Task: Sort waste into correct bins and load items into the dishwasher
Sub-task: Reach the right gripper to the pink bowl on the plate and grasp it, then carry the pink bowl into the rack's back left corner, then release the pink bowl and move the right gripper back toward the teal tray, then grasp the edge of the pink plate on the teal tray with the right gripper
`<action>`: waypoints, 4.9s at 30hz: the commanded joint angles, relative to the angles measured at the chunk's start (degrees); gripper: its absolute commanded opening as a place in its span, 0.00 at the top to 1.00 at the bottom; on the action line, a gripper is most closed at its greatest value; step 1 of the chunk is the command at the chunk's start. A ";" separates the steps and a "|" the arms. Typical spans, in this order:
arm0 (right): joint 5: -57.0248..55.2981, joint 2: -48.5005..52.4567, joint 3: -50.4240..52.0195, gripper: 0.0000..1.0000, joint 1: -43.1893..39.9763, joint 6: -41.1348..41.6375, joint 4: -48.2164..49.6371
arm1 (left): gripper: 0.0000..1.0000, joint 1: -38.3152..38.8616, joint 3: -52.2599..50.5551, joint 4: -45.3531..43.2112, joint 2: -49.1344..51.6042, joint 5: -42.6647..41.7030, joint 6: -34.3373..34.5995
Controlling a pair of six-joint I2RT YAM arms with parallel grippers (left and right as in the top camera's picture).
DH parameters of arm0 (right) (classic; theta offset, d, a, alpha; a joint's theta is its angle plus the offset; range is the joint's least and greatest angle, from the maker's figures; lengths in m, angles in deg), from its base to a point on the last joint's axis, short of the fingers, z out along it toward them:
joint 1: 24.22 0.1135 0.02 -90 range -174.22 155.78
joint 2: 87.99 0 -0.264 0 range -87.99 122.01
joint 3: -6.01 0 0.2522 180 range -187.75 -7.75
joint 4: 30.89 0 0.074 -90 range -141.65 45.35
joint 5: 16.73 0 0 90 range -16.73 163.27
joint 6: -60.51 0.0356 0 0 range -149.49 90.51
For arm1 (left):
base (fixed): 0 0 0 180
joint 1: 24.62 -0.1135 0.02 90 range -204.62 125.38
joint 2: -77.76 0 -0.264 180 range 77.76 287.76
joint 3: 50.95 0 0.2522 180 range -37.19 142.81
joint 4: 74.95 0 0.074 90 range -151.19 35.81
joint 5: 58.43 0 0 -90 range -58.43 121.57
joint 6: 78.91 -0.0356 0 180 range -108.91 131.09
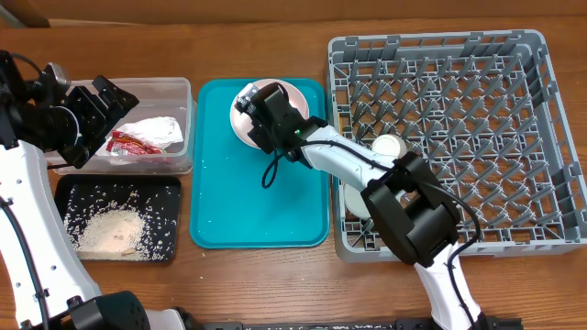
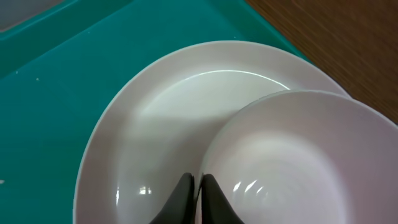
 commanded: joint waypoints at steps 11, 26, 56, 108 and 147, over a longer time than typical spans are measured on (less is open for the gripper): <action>15.13 -26.99 -0.68 0.96 -3.45 24.09 -9.46 | 0.00 0.07 0.85 -0.09 -1.11 -0.02 -0.68; 68.63 -22.71 -0.50 0.96 -34.03 45.72 -8.63 | 0.00 0.07 0.85 -0.09 -1.11 -0.02 -0.68; 69.75 -9.29 0.96 0.96 -39.63 48.00 -12.90 | 0.00 0.07 0.85 -0.09 -1.11 -0.02 -0.68; -12.87 -14.80 -4.57 0.91 -14.16 16.92 -32.33 | 0.00 0.07 0.85 -0.11 -1.11 -0.02 -0.68; 10.56 -7.72 -10.29 0.69 4.07 3.10 -24.65 | 0.00 0.07 0.85 -0.09 -1.11 -0.02 -0.68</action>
